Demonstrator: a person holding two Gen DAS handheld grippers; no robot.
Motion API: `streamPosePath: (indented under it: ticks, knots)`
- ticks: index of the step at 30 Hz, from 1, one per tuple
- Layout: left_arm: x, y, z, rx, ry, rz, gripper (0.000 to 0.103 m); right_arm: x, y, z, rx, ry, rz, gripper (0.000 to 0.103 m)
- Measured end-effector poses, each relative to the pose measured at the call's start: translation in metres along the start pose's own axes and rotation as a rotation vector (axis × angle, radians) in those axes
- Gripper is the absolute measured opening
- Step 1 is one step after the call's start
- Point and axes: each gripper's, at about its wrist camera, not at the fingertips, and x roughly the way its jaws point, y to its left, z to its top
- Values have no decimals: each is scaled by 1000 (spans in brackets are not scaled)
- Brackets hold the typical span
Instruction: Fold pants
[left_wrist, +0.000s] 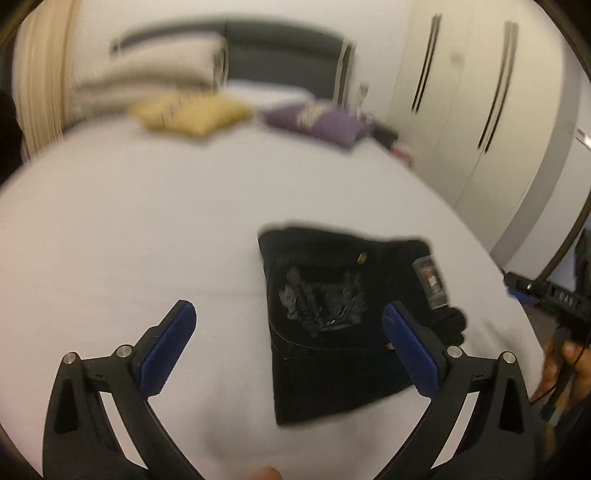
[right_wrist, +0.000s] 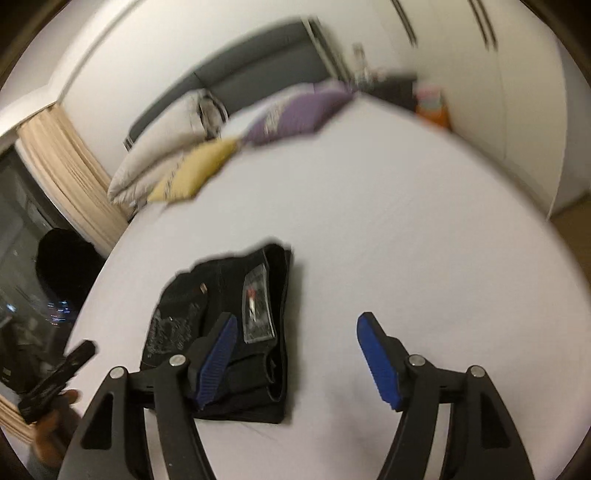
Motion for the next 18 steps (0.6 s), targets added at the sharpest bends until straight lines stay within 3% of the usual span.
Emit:
streamPosePath:
  ticks: [2, 4, 6, 8, 11, 18]
  knots:
    - [-39, -15, 2, 55, -98, 55, 103, -43, 22, 1, -93, -125, -48, 86]
    - [-82, -33, 4, 118, -188, 163, 103, -79, 46, 4, -174, -254, -61, 101]
    - [-118, -42, 4, 132, -253, 256, 103, -119, 73, 5, -264, -405, -57, 103]
    - [-154, -53, 8, 124, -323, 305, 103, -148, 87, 3, -321, -476, -70, 103]
    - [-194, -57, 14, 102, -383, 249, 103, -187, 111, -4, -353, -526, -107, 103]
    - [-232, -66, 10, 60, -256, 180, 103, -248, 130, -15, -311, -526, -38, 103]
